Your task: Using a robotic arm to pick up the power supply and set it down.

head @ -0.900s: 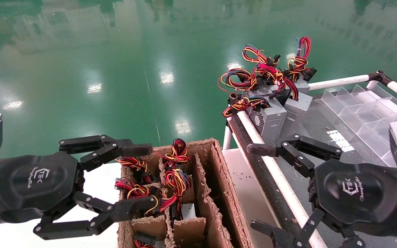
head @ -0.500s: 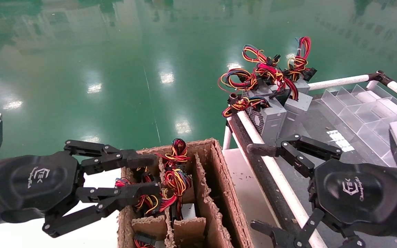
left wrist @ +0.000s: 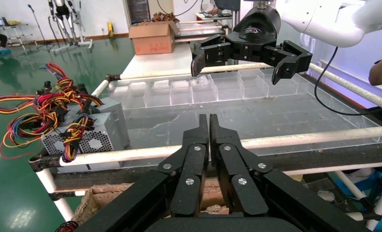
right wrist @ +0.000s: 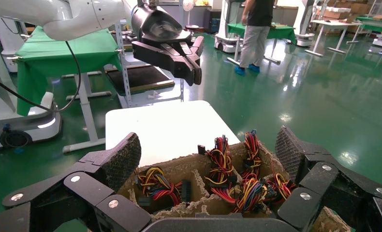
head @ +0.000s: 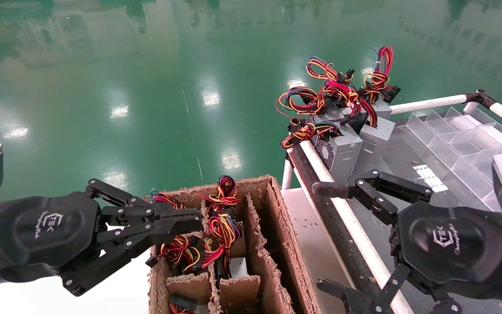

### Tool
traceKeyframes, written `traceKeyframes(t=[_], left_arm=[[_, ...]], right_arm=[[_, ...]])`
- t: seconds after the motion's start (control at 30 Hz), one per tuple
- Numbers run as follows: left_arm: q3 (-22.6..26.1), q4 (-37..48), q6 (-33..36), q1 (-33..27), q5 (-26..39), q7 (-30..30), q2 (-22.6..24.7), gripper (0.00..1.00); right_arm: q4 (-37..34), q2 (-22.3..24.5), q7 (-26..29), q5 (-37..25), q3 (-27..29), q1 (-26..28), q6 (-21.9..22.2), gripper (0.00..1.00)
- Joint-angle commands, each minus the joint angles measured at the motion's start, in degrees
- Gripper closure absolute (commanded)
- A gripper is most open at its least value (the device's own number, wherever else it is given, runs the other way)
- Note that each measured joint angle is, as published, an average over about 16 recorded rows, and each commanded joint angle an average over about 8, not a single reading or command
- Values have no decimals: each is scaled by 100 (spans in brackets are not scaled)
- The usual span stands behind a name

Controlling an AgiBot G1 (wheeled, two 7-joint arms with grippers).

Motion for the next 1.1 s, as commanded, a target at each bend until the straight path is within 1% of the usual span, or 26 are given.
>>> traceKeyframes(t=[0.03,0.27,0.3,0.63,0.87,1.0,1.1], left_arm=[[0,0,0,0,0,0,0,95],[0,0,0,0,0,0,0,8],[0,0,0,0,0,0,0,0],[0,0,0,0,0,0,0,0],[0,0,0,0,0,0,0,0],[0,1,0,-1,0,0,0,0],[1,1,0,-1,0,0,0,0]], right_arm=[[0,0,0,0,0,0,0,0],[0,0,0,0,0,0,0,0],[0,0,0,0,0,0,0,0],[0,4,0,-11,1,-1,5,0],[-97,-31,137,-319,-121,74,238,0],[-266,-198,278,-593,-281,192,424,0],[-514,-418,347,-790,-442,315,473,0]])
